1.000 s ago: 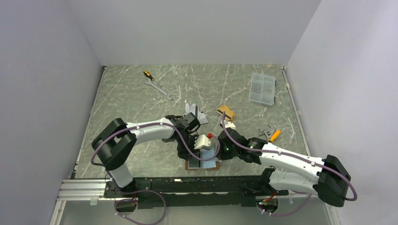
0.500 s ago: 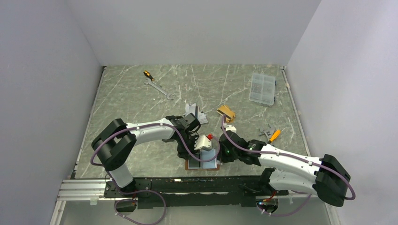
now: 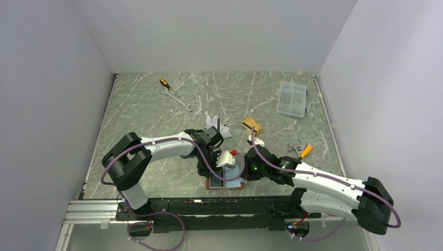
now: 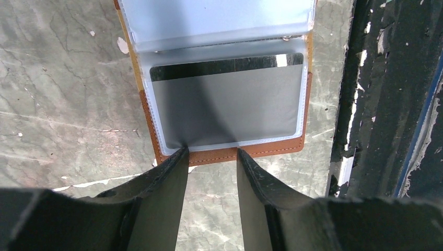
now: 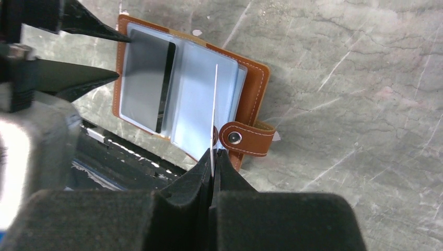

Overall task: Put the credit cards into the card holder
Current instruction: Turn over the card slot in the card holder.

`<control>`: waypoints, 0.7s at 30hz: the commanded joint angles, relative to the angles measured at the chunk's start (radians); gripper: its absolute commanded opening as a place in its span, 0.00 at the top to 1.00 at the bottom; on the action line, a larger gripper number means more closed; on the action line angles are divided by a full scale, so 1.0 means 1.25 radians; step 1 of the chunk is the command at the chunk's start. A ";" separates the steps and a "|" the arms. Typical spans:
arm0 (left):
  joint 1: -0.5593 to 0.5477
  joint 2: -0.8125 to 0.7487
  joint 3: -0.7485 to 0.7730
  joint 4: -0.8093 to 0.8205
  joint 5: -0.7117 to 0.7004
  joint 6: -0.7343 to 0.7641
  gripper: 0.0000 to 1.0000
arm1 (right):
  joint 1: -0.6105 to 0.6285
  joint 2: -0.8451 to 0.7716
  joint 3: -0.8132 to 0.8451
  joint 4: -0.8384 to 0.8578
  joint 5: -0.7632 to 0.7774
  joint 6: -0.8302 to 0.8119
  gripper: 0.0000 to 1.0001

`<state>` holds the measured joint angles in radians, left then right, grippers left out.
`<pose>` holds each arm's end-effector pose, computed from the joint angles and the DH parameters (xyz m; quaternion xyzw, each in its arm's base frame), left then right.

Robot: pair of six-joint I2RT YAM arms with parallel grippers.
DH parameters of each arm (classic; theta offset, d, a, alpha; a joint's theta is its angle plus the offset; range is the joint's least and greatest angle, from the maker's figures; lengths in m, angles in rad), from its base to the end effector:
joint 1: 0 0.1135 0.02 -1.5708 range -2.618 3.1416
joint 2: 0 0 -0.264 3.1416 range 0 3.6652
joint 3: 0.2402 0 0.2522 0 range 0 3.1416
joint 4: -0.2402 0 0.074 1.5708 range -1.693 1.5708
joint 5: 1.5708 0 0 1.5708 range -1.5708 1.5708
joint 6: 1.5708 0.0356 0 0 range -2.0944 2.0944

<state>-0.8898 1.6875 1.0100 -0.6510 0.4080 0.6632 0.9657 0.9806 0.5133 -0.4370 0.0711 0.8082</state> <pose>0.1809 -0.2457 0.1653 0.6987 0.6763 -0.2132 0.0949 0.1082 0.1520 0.1900 -0.0627 0.9424 0.2322 0.2326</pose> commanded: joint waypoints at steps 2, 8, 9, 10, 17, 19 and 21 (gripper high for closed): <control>-0.002 0.004 -0.001 0.013 -0.023 0.019 0.55 | 0.005 -0.028 0.031 0.008 0.001 0.003 1.00; -0.002 0.005 0.001 0.010 -0.024 0.019 0.56 | 0.004 0.020 0.011 0.057 -0.021 0.008 1.00; -0.002 0.005 0.002 0.011 -0.025 0.019 0.56 | 0.005 0.020 0.007 0.059 -0.018 0.008 1.00; -0.002 0.005 0.003 0.011 -0.026 0.020 0.56 | 0.005 0.018 0.002 0.060 -0.018 0.008 1.00; -0.002 0.007 0.008 0.010 -0.023 0.019 0.57 | 0.004 0.031 -0.018 0.065 -0.018 0.007 1.00; -0.002 0.009 0.009 0.009 -0.023 0.019 0.57 | 0.004 0.034 -0.023 0.060 -0.014 0.007 1.00; -0.002 0.009 0.008 0.006 -0.023 0.020 0.58 | 0.004 0.027 -0.030 0.053 -0.007 0.007 1.00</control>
<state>-0.8898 1.6875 1.0100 -0.6487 0.4015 0.6693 0.9661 1.0206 0.4896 -0.3893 0.0475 0.8089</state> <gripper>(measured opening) 0.427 0.009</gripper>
